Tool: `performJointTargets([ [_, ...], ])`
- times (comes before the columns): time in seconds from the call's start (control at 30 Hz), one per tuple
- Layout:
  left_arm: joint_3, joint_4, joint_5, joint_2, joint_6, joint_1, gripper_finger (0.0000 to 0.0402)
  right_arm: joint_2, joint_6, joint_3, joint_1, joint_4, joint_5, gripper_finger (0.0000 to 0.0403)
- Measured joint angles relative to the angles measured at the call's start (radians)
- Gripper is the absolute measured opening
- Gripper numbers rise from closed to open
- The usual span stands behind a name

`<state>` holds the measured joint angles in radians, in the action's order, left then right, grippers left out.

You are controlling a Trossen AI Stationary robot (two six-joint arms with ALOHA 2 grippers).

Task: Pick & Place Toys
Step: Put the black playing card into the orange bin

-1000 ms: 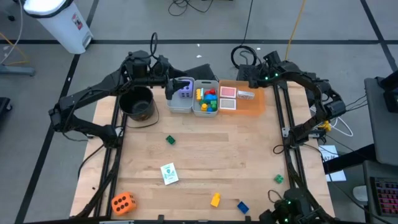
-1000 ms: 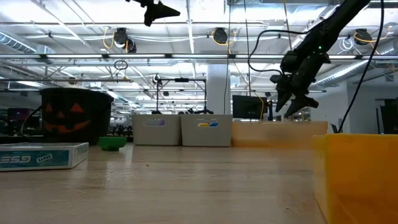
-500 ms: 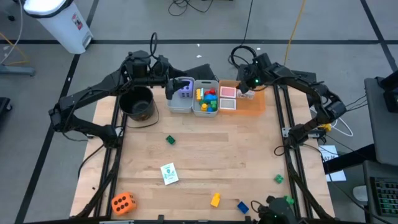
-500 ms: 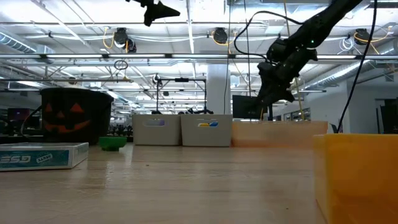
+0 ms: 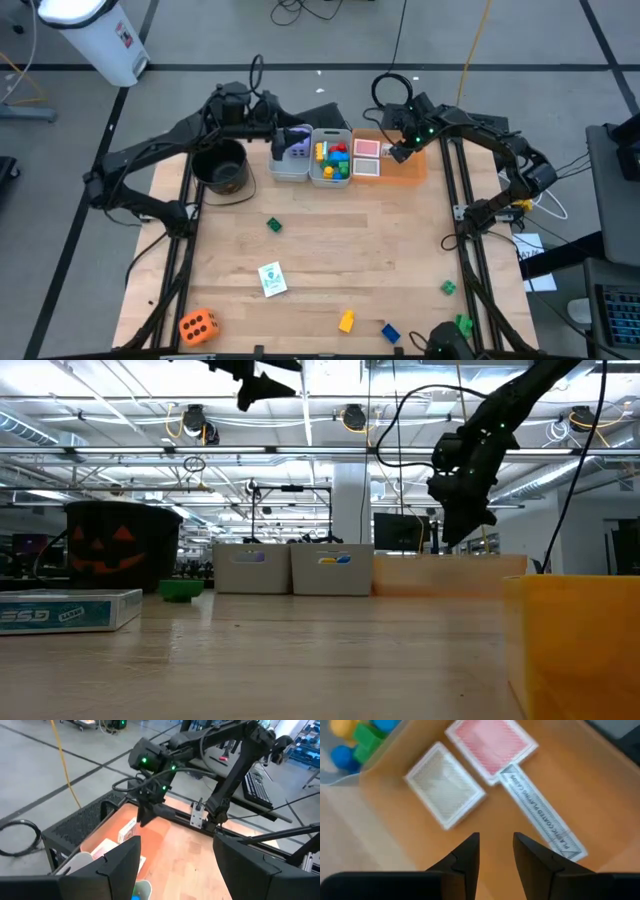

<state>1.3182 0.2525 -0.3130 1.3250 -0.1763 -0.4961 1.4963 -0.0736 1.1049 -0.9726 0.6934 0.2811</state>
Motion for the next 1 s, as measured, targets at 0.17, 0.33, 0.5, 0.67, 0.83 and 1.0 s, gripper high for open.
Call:
performJointTargets([
  [0.17, 0.000, -0.003, -0.006, 0.031, -0.028, 0.004, 0.0257, 0.000, -0.028, 0.000, -0.001, -0.002, -0.101, 0.0108],
  [0.33, 0.000, -0.030, -0.050, 0.046, -0.039, 0.006, 0.0257, 0.002, -0.044, 0.000, -0.001, -0.003, -0.098, 0.0107],
  [0.5, 0.000, -0.046, -0.053, 0.046, -0.040, 0.006, 0.0257, 0.007, -0.044, -0.001, -0.001, -0.002, -0.095, 0.0103],
  [0.67, 0.000, -0.049, -0.047, 0.046, -0.039, 0.006, 0.0257, 0.007, -0.036, -0.001, -0.001, -0.018, -0.094, 0.0081],
  [0.83, 0.000, -0.049, -0.045, 0.046, -0.038, 0.006, 0.0257, 0.007, -0.029, -0.005, 0.004, -0.014, -0.032, 0.0041],
  [1.0, 0.000, -0.049, -0.043, 0.046, -0.036, 0.004, 0.0257, 0.007, -0.017, -0.022, 0.006, -0.015, -0.019, 0.0013],
])
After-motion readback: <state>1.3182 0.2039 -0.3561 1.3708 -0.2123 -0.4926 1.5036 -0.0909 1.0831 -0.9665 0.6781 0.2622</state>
